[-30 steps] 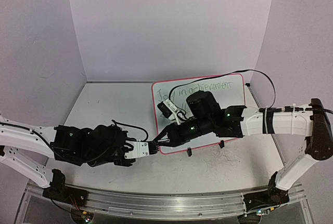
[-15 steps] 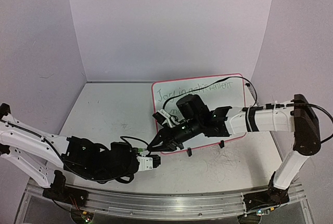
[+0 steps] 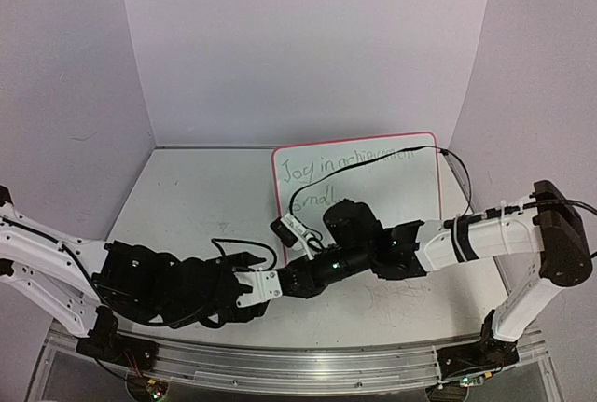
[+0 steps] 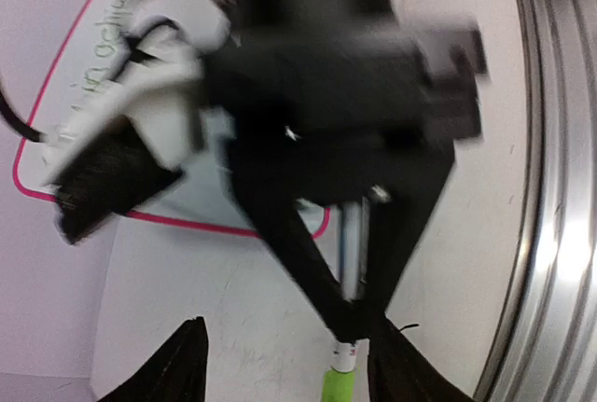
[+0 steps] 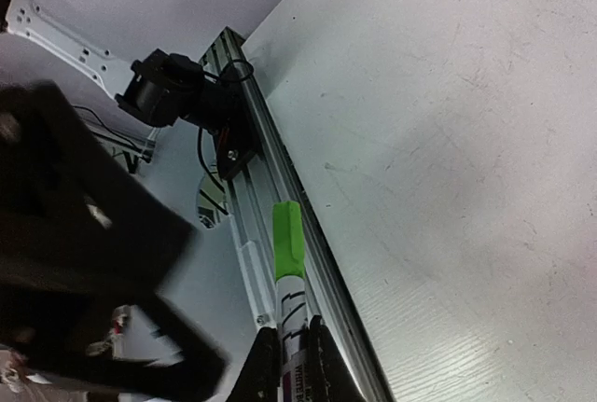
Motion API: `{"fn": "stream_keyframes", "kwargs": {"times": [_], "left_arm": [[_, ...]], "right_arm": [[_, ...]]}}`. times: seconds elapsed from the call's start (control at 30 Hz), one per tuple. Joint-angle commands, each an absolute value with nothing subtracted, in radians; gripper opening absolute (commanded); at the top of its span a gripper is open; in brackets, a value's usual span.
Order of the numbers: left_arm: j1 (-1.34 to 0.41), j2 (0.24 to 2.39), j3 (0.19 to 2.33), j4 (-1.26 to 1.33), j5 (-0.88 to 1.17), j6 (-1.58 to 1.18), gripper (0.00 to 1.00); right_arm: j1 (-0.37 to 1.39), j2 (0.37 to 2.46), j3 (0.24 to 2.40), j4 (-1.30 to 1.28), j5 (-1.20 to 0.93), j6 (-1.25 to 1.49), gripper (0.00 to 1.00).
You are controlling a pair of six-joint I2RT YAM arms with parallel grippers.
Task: Write a sentence on the whiteboard
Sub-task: Insert the pen cap into the whiteboard marker, then put down the whiteboard marker at the center of the board.
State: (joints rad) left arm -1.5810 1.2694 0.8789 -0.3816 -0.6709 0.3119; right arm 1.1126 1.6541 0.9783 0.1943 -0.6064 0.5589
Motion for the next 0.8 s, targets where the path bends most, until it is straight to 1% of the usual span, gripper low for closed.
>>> {"fn": "stream_keyframes", "kwargs": {"times": [0.0,0.03,0.17,0.33,0.47,0.7,0.77], "left_arm": [[-1.581,1.141,0.924,-0.263,-0.589,0.099,0.70],[-1.579,1.117,0.914,-0.262,-0.561,0.065,0.73],[-1.548,1.024,0.884,-0.228,-0.452,-0.057,0.75],[-1.497,0.915,0.855,-0.165,-0.462,-0.202,0.81],[-1.404,0.860,0.834,-0.123,-0.417,-0.327,0.85],[-1.318,0.854,0.826,-0.097,-0.397,-0.463,0.88],[-1.301,0.873,0.839,-0.123,-0.407,-0.487,0.88]], "right_arm": [[1.126,1.601,0.886,0.298,-0.419,0.332,0.00],[1.127,1.600,0.873,0.313,-0.405,0.317,0.00],[1.127,1.601,0.824,0.352,-0.365,0.245,0.00],[1.130,1.617,0.775,0.372,-0.316,0.174,0.00],[1.129,1.673,0.768,0.354,-0.266,0.141,0.03],[1.132,1.794,0.757,0.366,-0.309,0.109,0.04],[1.140,1.810,0.751,0.366,-0.283,0.115,0.07]]}}
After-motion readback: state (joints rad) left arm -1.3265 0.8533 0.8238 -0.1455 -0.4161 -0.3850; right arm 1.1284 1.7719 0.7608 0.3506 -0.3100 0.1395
